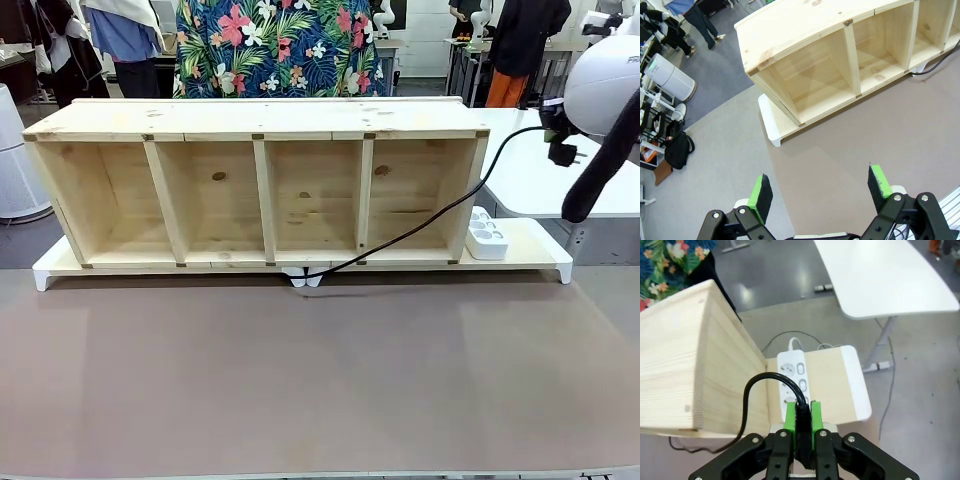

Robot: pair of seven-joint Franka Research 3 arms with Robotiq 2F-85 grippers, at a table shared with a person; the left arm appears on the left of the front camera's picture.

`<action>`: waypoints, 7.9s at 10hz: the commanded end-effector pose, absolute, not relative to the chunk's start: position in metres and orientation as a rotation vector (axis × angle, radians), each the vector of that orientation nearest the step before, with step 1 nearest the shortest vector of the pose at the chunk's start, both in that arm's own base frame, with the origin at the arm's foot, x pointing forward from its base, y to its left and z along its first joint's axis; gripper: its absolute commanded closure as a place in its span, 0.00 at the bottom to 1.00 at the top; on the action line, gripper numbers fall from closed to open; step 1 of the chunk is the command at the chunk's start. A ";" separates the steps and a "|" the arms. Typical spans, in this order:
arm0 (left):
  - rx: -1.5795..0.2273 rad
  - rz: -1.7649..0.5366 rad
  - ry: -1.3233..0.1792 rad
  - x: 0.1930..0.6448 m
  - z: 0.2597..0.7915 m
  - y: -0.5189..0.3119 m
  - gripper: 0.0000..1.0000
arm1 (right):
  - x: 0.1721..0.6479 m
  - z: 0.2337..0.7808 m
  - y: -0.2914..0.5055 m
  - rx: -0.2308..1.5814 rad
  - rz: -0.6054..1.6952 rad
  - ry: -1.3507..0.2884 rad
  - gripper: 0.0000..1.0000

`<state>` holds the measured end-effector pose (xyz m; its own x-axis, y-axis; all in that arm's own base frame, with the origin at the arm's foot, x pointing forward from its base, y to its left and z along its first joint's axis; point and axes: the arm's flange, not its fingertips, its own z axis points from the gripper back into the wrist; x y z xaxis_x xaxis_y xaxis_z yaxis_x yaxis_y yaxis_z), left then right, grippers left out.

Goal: Perform cable management.
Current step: Pull the grasped Power Cable to the location of the Power Strip, then release the Power Cable when the human grasps it.

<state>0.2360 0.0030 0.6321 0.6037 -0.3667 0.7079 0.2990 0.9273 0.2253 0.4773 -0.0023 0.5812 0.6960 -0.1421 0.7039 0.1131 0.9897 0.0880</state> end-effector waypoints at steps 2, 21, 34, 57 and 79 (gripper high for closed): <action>0.083 -0.370 -0.849 0.239 0.633 0.002 0.00 | 0.500 0.576 0.006 0.013 -0.103 -0.797 0.85; 0.083 -0.370 -0.849 0.239 0.633 0.002 0.00 | 0.513 0.559 0.000 0.033 -0.127 -0.741 0.85; 0.083 -0.370 -0.849 0.239 0.633 0.002 0.00 | 0.514 0.560 0.000 0.028 -0.124 -0.746 0.85; 0.083 -0.370 -0.849 0.239 0.633 0.002 0.00 | 0.513 0.559 0.001 0.029 -0.109 -0.719 0.00; 0.083 -0.370 -0.849 0.239 0.633 0.002 0.00 | 0.513 0.559 0.001 0.029 -0.109 -0.719 0.00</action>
<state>0.2360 0.0030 0.6321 0.6037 -0.3666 0.7079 0.2989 0.9273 0.2253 0.5128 0.0012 0.5604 0.7434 -0.1082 0.6601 0.0889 0.9941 0.0629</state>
